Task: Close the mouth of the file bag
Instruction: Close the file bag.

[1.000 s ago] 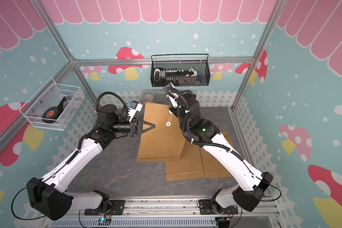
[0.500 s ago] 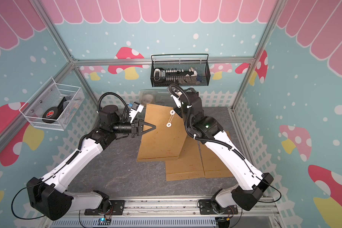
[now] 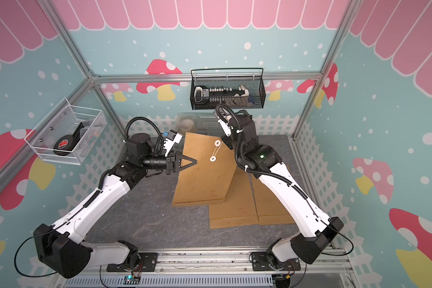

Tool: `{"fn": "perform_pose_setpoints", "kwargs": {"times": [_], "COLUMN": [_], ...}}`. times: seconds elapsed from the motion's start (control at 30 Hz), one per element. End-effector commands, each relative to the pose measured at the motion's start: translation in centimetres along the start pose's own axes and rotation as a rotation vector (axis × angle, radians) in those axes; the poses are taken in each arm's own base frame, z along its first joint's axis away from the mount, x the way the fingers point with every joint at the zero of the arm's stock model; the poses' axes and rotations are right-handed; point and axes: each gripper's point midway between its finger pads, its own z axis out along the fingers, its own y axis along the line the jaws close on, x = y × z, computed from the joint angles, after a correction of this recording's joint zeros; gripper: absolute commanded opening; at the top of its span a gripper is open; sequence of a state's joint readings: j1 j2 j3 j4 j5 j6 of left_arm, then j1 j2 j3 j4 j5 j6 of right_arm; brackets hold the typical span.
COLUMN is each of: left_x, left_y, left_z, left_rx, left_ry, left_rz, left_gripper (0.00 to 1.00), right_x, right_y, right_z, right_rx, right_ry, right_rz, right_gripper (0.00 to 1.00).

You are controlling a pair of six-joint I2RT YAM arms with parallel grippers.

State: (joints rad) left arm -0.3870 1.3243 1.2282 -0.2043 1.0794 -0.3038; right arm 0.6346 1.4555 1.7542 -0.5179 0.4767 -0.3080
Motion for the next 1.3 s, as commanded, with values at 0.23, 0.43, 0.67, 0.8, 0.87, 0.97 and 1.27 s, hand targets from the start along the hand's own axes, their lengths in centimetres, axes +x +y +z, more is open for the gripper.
{"fn": "perform_pose_setpoints", "kwargs": {"times": [0.23, 0.43, 0.67, 0.8, 0.87, 0.97, 1.27], "left_x": [0.3, 0.6, -0.2, -0.5, -0.5, -0.5, -0.2], "left_y": [0.0, 1.3, 3.8, 5.3, 5.7, 6.1, 5.7], "left_z": [0.6, 0.7, 0.3, -0.5, -0.7, -1.0, -1.0], "left_rx": [0.000, -0.048, -0.156, -0.236, -0.265, -0.297, -0.303], "left_ry": [0.034, 0.038, 0.007, -0.018, -0.020, -0.022, -0.005], "left_rz": [0.032, 0.011, -0.034, -0.044, -0.036, -0.020, -0.002], "left_gripper": [0.00, 0.00, 0.00, 0.00, 0.00, 0.00, 0.00], "right_x": [-2.2, -3.4, -3.7, -3.1, -3.0, -2.9, -4.7], "right_y": [1.7, 2.2, 3.5, 2.8, 2.4, 2.8, 7.7], "right_z": [0.2, -0.8, -1.7, -2.2, -2.5, -2.8, -2.9], "right_rx": [-0.074, -0.092, -0.083, -0.005, 0.033, 0.024, -0.270], "right_ry": [-0.034, -0.057, -0.032, 0.024, 0.053, 0.084, 0.055], "right_rz": [0.016, 0.007, -0.067, -0.151, -0.200, -0.240, -0.105], "right_gripper": [0.00, 0.00, 0.00, 0.00, 0.00, 0.00, 0.00]}}
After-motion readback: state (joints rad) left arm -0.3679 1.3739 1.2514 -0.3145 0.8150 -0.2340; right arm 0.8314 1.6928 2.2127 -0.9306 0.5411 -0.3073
